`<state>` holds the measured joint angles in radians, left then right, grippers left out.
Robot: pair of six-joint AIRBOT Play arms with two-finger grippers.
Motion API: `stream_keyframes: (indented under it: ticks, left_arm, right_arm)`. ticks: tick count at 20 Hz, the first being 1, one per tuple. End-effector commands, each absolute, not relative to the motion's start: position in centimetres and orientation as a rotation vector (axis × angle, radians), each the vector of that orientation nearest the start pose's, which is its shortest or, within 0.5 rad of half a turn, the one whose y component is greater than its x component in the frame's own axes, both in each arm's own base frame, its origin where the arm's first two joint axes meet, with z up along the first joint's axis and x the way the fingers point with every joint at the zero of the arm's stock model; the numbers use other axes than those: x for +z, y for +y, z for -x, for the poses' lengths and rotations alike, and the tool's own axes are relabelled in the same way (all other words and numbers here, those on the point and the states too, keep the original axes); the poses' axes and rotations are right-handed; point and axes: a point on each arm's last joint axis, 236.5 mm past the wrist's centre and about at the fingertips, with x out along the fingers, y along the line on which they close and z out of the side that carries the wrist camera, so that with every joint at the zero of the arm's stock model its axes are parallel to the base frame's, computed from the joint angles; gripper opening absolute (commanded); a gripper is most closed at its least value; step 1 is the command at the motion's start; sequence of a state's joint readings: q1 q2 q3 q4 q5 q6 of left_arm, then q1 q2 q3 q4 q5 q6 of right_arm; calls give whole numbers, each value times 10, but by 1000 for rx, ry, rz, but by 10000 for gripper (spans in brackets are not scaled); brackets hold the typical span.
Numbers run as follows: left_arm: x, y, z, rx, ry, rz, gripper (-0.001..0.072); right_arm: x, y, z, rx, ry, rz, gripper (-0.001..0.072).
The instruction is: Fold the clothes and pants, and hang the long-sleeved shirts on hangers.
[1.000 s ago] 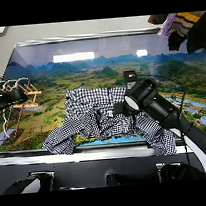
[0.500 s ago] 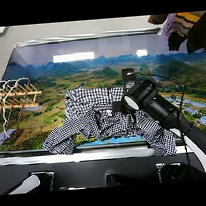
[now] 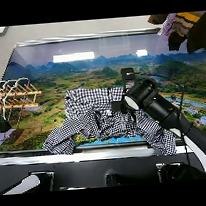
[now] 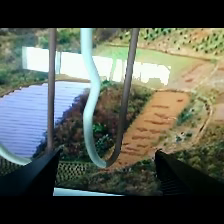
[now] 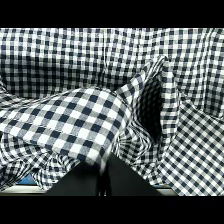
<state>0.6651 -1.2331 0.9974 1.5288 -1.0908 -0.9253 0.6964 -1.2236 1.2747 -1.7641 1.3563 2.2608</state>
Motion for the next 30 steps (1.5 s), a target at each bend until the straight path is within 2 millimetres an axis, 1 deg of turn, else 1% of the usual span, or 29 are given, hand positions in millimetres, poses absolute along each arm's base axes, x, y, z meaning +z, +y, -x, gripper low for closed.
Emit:
stream_keyframes:
  ticks: [1,3,6,14,17,20,21,22,23,29,30]
  left_arm:
    - [-48,212,-282,83,1339,-133,692]
    - [-55,212,-282,57,1335,-176,692]
    - [-67,212,-282,40,1342,-190,692]
    - [-92,210,-278,12,1390,-160,692]
    - [-97,212,-274,11,1405,-156,691]
    - [-97,221,-267,40,1407,-130,686]
    - [-97,224,-264,49,1409,-120,591]
    - [-97,226,-262,56,1410,-113,476]
    - [-98,227,-261,59,1411,-110,444]
    - [-112,214,-248,34,1445,-82,442]
    - [-114,213,-247,34,1445,-82,417]
  right_arm:
    - [61,199,-306,33,1243,0,42]
    - [61,199,-307,33,1242,1,42]
    - [60,199,-307,32,1244,2,42]
    - [60,199,-307,33,1241,2,42]
    - [60,199,-307,33,1241,1,42]
    - [60,200,-308,35,1238,-1,42]
    - [61,201,-309,39,1233,-3,42]
    - [61,202,-311,44,1226,-7,42]
    - [62,203,-312,47,1221,-10,42]
    - [62,203,-312,46,1222,-10,42]
    - [62,203,-312,46,1222,-10,42]
